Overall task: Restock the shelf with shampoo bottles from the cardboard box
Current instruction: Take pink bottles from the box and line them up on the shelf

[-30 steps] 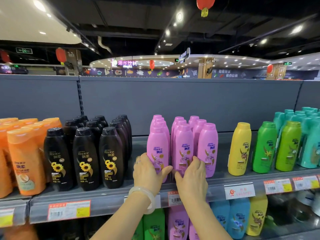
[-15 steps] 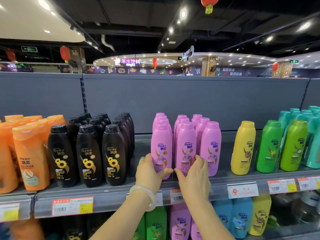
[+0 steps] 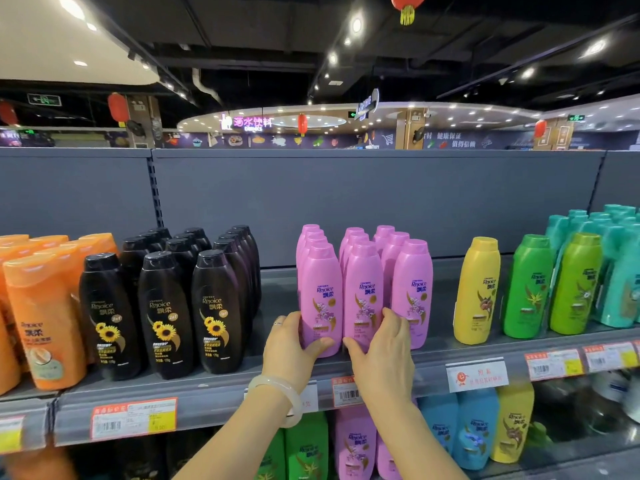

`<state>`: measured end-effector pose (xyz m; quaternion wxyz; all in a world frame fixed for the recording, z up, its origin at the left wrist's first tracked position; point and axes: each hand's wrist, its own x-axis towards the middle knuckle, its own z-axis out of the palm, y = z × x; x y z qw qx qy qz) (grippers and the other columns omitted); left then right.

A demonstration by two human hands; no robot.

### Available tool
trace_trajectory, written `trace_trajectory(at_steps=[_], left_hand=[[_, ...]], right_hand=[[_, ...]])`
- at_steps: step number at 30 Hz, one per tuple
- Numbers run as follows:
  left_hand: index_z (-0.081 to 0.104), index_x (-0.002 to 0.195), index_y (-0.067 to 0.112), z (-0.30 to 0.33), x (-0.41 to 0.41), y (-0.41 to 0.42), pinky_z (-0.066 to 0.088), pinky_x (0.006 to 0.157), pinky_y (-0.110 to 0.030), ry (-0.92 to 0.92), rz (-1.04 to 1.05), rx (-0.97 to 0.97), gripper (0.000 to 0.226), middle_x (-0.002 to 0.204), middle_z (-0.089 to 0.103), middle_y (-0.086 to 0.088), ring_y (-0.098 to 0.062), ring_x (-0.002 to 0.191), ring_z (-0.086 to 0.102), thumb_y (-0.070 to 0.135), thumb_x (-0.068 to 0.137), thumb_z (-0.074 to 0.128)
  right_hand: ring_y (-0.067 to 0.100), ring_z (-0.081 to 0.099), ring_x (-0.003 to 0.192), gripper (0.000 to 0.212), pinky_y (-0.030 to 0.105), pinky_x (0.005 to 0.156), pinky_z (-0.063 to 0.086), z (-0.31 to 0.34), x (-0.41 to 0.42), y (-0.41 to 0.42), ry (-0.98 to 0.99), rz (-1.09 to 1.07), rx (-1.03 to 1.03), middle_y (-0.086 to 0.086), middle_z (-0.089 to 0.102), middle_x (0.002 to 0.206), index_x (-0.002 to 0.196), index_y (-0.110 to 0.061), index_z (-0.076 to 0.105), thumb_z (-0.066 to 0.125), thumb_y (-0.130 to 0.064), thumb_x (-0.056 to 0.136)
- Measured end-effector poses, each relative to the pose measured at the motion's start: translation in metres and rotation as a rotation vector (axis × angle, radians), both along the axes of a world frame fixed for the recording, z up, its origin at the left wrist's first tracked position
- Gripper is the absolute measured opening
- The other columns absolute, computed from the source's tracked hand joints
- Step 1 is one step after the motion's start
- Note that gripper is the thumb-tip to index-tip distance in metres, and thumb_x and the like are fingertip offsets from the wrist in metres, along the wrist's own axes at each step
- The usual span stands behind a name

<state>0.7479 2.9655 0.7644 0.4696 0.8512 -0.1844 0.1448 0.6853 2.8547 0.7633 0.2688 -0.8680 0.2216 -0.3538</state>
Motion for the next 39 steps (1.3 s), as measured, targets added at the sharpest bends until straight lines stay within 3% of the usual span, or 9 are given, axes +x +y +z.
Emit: trace_trajectory(at_steps=[5, 15, 19, 22, 25, 28, 30, 35, 39], left_hand=[[0.060, 0.109, 0.015, 0.004, 0.002, 0.003, 0.050, 0.089, -0.035, 0.050, -0.034, -0.006, 0.038, 0.107, 0.059, -0.004, -0.020, 0.095, 0.059, 0.024, 0.075, 0.075], [0.059, 0.111, 0.015, 0.005, 0.002, 0.004, 0.050, 0.088, -0.032, 0.056, -0.039, -0.004, 0.038, 0.109, 0.059, -0.004, -0.019, 0.094, 0.060, 0.024, 0.077, 0.074], [0.058, 0.113, 0.016, 0.003, 0.001, 0.005, 0.050, 0.084, -0.027, 0.062, -0.027, -0.044, 0.044, 0.109, 0.063, -0.002, -0.016, 0.094, 0.061, 0.024, 0.074, 0.076], [0.055, 0.117, 0.014, 0.005, -0.002, 0.006, 0.046, 0.077, -0.020, 0.081, -0.038, -0.104, 0.054, 0.104, 0.065, 0.002, -0.010, 0.085, 0.060, 0.021, 0.070, 0.080], [0.052, 0.120, 0.013, 0.007, -0.006, 0.006, 0.044, 0.075, -0.017, 0.093, -0.051, -0.132, 0.060, 0.098, 0.062, 0.006, -0.007, 0.082, 0.058, 0.020, 0.068, 0.081], [0.051, 0.121, 0.014, 0.007, -0.007, 0.006, 0.045, 0.077, -0.019, 0.101, -0.045, -0.132, 0.060, 0.098, 0.062, 0.006, -0.008, 0.084, 0.058, 0.021, 0.069, 0.080], [0.052, 0.121, 0.014, 0.007, -0.007, 0.006, 0.046, 0.078, -0.020, 0.103, -0.040, -0.125, 0.058, 0.103, 0.064, 0.003, -0.010, 0.087, 0.059, 0.021, 0.070, 0.079], [0.057, 0.113, 0.015, 0.005, -0.005, 0.005, 0.043, 0.071, -0.013, 0.099, -0.030, -0.083, 0.045, 0.102, 0.066, 0.003, -0.009, 0.085, 0.059, 0.022, 0.073, 0.077], [0.059, 0.109, 0.016, 0.006, -0.004, 0.006, 0.039, 0.062, -0.006, 0.108, -0.039, -0.059, 0.038, 0.093, 0.063, 0.008, -0.002, 0.078, 0.056, 0.023, 0.076, 0.075]], right_hand=[[0.019, 0.035, 0.132, 0.072, 0.029, 0.102, 0.040, -0.003, -0.002, -0.002, -0.025, 0.025, 0.008, 0.006, 0.035, 0.140, 0.140, -0.010, 0.025, 0.063, -0.035, 0.084], [0.018, 0.037, 0.130, 0.069, 0.030, 0.102, 0.041, -0.005, 0.000, -0.005, -0.052, 0.037, 0.022, 0.005, 0.037, 0.138, 0.140, -0.012, 0.027, 0.063, -0.035, 0.084], [0.022, 0.053, 0.112, 0.059, 0.041, 0.090, 0.052, -0.015, 0.000, -0.008, -0.220, 0.096, 0.112, 0.005, 0.047, 0.119, 0.128, -0.008, 0.044, 0.072, -0.020, 0.078], [0.026, 0.057, 0.097, 0.051, 0.042, 0.080, 0.054, -0.019, -0.004, -0.017, -0.358, 0.028, 0.052, 0.007, 0.051, 0.105, 0.114, -0.003, 0.053, 0.078, -0.014, 0.072], [0.028, 0.048, 0.105, 0.068, 0.042, 0.087, 0.048, -0.017, -0.008, -0.032, -0.405, -0.079, 0.087, 0.017, 0.049, 0.112, 0.118, 0.001, 0.049, 0.083, -0.021, 0.064], [0.032, 0.042, 0.117, 0.094, 0.049, 0.096, 0.043, -0.015, -0.009, -0.050, -0.336, -0.118, 0.173, 0.021, 0.043, 0.125, 0.132, 0.001, 0.037, 0.086, -0.032, 0.058], [0.033, 0.044, 0.120, 0.101, 0.051, 0.098, 0.043, -0.013, -0.009, -0.062, -0.254, -0.064, 0.227, 0.019, 0.041, 0.131, 0.138, -0.003, 0.031, 0.085, -0.036, 0.059], [0.028, 0.058, 0.109, 0.083, 0.048, 0.091, 0.049, -0.010, -0.007, -0.082, -0.160, 0.042, 0.230, 0.011, 0.058, 0.122, 0.131, -0.008, 0.040, 0.083, -0.031, 0.063], [0.026, 0.059, 0.105, 0.070, 0.046, 0.088, 0.050, -0.010, -0.004, -0.083, -0.133, 0.078, 0.200, 0.007, 0.061, 0.116, 0.124, -0.011, 0.047, 0.080, -0.032, 0.066]])
